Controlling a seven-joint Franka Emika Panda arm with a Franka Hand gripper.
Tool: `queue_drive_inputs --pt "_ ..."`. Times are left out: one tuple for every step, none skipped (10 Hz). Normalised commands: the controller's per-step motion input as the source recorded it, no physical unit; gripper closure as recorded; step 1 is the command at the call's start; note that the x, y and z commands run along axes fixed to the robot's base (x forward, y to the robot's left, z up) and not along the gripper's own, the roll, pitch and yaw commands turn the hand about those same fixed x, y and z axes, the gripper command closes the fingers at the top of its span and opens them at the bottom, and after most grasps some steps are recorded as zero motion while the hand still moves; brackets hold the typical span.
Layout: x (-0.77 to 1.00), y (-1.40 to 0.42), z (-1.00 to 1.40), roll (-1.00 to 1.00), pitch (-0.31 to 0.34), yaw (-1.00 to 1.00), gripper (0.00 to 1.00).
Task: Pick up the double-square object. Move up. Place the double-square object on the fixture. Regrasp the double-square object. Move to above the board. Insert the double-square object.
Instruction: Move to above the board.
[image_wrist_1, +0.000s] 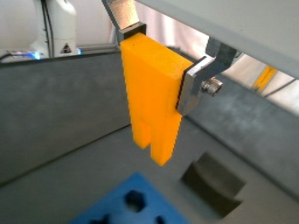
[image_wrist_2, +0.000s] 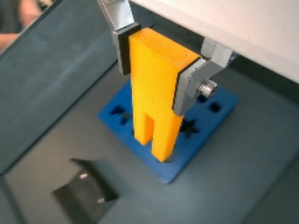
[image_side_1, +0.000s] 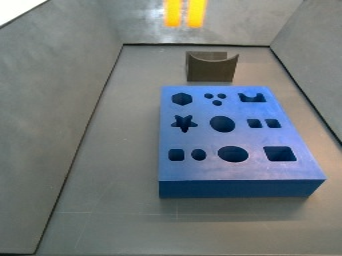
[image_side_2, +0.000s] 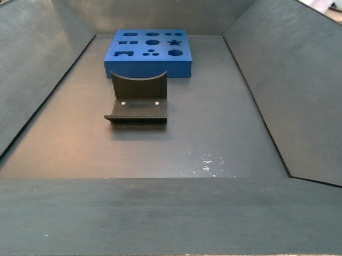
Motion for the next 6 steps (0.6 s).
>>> queue_drive_inputs --pt "-0.22 -0.12 0.09 -1.00 0.080 -0.15 1.00" --pt "-0.16 -0.09 0.07 -1.00 0.077 -0.14 1.00" --pt "-0.09 -0.03 0.03 -0.80 0.048 -0.09 1.00" --pt "-0.08 -0.01 0.01 -0.67 0.031 -0.08 1.00" --pt "-0.06 0.01 0.01 -0.38 0.000 -0.02 1.00" --pt "-0.06 0.01 0.00 -0.29 -0.015 -0.02 1.00"
